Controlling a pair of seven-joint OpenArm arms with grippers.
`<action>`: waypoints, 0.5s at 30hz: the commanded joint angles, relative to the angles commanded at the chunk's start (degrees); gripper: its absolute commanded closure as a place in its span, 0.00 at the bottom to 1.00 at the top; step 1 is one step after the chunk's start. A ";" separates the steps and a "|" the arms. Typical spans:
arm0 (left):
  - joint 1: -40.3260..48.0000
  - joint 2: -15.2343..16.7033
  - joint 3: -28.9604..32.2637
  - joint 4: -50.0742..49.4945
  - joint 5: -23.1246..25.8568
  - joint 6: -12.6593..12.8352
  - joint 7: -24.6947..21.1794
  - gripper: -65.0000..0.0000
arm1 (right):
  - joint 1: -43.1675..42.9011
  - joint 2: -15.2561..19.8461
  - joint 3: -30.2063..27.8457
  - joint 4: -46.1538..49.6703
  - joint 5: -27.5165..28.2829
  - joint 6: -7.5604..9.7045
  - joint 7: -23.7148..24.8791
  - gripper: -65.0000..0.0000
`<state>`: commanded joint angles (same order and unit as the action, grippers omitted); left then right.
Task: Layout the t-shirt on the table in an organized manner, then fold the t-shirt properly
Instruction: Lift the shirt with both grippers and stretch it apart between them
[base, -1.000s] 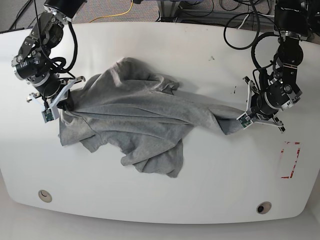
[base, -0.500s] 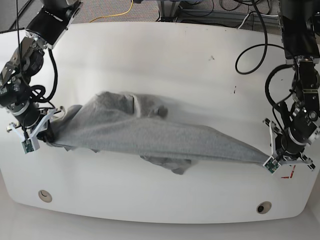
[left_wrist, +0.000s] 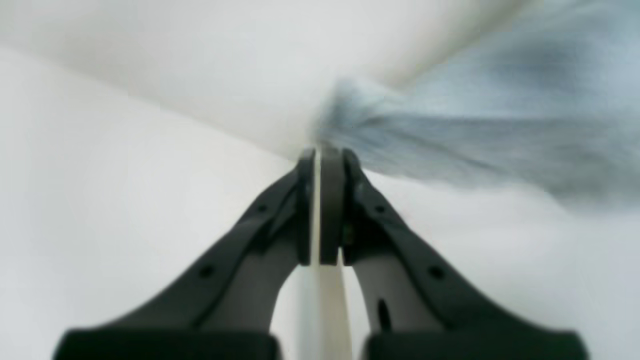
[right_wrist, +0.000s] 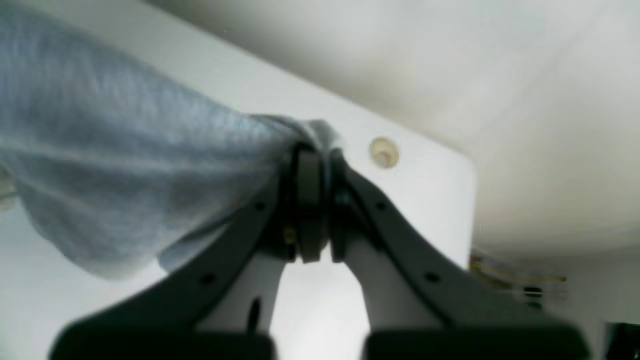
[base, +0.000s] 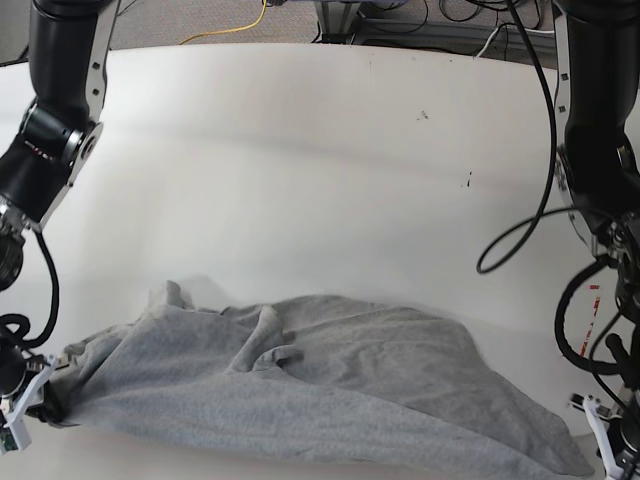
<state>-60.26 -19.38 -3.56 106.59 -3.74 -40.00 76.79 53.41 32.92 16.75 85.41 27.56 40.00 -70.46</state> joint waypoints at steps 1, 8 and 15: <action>-1.58 0.09 0.00 0.00 0.00 0.00 0.00 1.00 | 1.58 0.18 -0.88 -0.70 0.00 0.00 0.00 1.00; -4.48 -0.18 0.62 -0.09 0.00 0.00 0.26 1.00 | 4.75 0.35 -3.25 -2.37 0.09 0.00 -1.76 1.00; 0.79 -2.29 0.44 0.26 -0.35 0.00 0.26 1.00 | -5.54 0.09 -0.62 2.73 0.09 0.00 -2.64 1.00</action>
<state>-59.47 -21.67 -3.12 106.86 -4.09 -40.00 77.05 47.87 33.01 16.13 88.13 27.65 40.00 -73.10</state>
